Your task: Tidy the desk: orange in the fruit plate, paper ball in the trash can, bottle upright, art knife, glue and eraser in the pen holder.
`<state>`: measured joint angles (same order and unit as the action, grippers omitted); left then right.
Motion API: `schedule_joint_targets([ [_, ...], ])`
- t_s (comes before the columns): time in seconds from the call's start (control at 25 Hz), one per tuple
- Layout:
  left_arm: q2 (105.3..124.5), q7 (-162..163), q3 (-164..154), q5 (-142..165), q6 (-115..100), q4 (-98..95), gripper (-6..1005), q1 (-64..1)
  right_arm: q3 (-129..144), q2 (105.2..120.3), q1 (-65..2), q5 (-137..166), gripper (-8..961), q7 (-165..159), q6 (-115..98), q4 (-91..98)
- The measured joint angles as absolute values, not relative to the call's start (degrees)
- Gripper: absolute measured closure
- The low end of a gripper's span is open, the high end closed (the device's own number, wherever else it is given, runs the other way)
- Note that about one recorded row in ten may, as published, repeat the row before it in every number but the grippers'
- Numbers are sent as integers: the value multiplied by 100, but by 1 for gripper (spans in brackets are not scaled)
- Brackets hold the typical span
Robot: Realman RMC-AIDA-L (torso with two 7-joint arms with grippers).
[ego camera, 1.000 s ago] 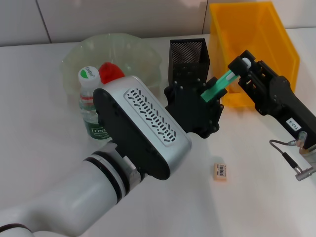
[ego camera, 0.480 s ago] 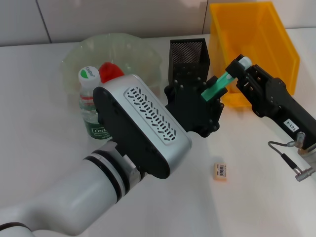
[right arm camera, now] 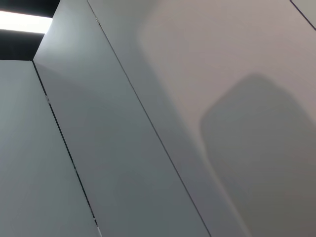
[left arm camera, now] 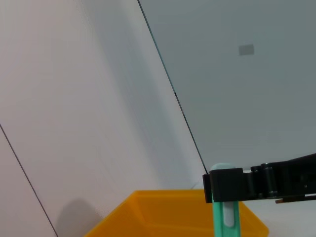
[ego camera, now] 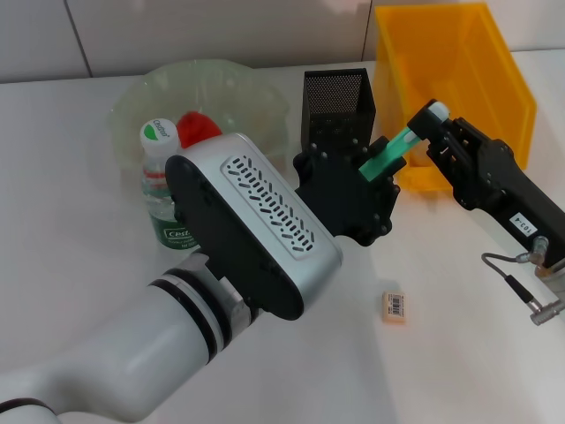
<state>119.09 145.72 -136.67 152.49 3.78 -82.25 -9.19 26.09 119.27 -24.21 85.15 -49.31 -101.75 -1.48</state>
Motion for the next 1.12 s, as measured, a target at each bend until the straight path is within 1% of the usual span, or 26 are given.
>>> schedule_joint_targets([
  [0.4,11904,14572,-13665,15255,375,-8227,798,-918,2688,11926,-2417,8507,787,-4919,-10141,-93],
  [0.88,11907,14420,-13703,15249,413,-8180,798,-941,2701,11929,-2400,8515,788,-4913,-10124,-92],
  [1.12,11902,14420,-13702,15249,459,-8175,638,-924,2694,11927,-2398,8517,790,-4918,-10127,-88],
])
